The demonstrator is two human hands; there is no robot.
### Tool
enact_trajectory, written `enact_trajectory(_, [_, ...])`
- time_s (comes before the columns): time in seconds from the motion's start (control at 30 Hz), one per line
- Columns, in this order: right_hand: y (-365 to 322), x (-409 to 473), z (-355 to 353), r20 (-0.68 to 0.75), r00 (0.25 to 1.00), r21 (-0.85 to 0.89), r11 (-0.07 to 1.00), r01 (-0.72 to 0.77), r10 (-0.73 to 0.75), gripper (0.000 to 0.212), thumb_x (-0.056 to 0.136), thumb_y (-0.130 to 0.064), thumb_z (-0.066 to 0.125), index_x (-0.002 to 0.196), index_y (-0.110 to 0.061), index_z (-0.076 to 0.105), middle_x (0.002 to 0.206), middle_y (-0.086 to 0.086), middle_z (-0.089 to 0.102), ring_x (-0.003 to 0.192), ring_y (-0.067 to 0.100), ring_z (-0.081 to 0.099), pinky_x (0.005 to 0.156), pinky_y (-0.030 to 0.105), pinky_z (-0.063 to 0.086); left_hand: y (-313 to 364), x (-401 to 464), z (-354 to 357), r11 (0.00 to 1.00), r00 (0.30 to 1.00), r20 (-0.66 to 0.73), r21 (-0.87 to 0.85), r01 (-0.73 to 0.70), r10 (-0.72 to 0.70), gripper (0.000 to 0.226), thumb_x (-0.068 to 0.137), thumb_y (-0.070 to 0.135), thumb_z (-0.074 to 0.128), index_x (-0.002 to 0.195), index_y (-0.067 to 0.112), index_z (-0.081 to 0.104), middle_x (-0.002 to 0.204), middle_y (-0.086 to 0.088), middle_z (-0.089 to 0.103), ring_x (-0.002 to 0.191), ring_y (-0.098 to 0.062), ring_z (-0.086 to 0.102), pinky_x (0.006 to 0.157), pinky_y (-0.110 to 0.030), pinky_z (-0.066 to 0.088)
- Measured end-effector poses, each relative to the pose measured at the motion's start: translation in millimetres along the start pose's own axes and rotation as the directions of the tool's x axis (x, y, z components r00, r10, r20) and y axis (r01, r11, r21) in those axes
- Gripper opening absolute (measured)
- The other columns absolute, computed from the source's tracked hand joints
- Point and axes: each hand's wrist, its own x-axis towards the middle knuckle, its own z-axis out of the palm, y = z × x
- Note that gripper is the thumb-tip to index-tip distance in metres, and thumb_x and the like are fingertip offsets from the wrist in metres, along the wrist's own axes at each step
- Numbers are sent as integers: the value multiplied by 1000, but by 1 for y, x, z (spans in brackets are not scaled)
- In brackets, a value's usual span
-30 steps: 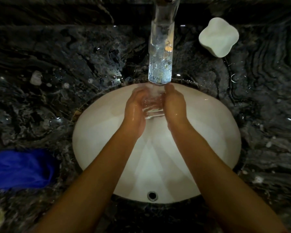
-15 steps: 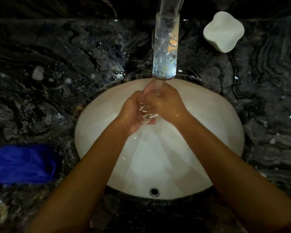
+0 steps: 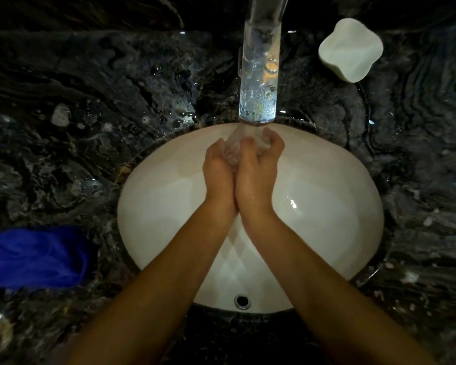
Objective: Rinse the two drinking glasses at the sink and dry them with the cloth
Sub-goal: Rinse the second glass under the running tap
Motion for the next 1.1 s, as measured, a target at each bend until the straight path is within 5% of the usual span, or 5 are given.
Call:
enact_trajectory(0.13, [2,12,-9,50,998,-165,985,50,-42,58,98,-43,62,144,-18,37,97,-12,66,84,3,70,79,33,61,6,1,-14,695,901,54,617,-370,431,26,105,22,46,100,10,69,96,-8,73,92,-25,71,83,-43,59])
enact_trajectory(0.3, [-6,26,-10,212,977,-470,880,69,37,56,100,-61,38,134,-18,47,114,0,69,100,19,68,92,46,57,15,10,-9,381,962,151,895,-231,228,52,105,54,32,117,15,64,103,-1,72,90,-17,71,69,-26,51])
enact_trajectory(0.6, [12,11,-35,133,991,-224,974,25,5,38,101,-36,57,136,-21,50,106,-15,66,87,-5,68,74,15,52,3,-1,3,998,993,112,54,37,-42,30,97,34,66,119,14,66,104,-10,74,90,-24,71,70,-37,55])
enact_trajectory(0.8, [15,20,-13,277,848,-77,890,-449,452,66,83,-76,50,121,-26,70,109,-4,78,102,15,73,87,35,57,-5,-16,15,969,958,-164,118,-216,234,50,87,22,81,130,25,55,113,-2,73,97,-16,75,81,-35,64])
enact_trajectory(1.1, [-4,70,-46,513,629,-425,809,-405,584,50,96,-57,40,94,-17,69,75,7,70,61,27,62,46,19,32,1,-17,-15,432,797,287,717,-547,532,55,83,38,81,130,43,52,114,11,58,92,8,60,85,-17,54])
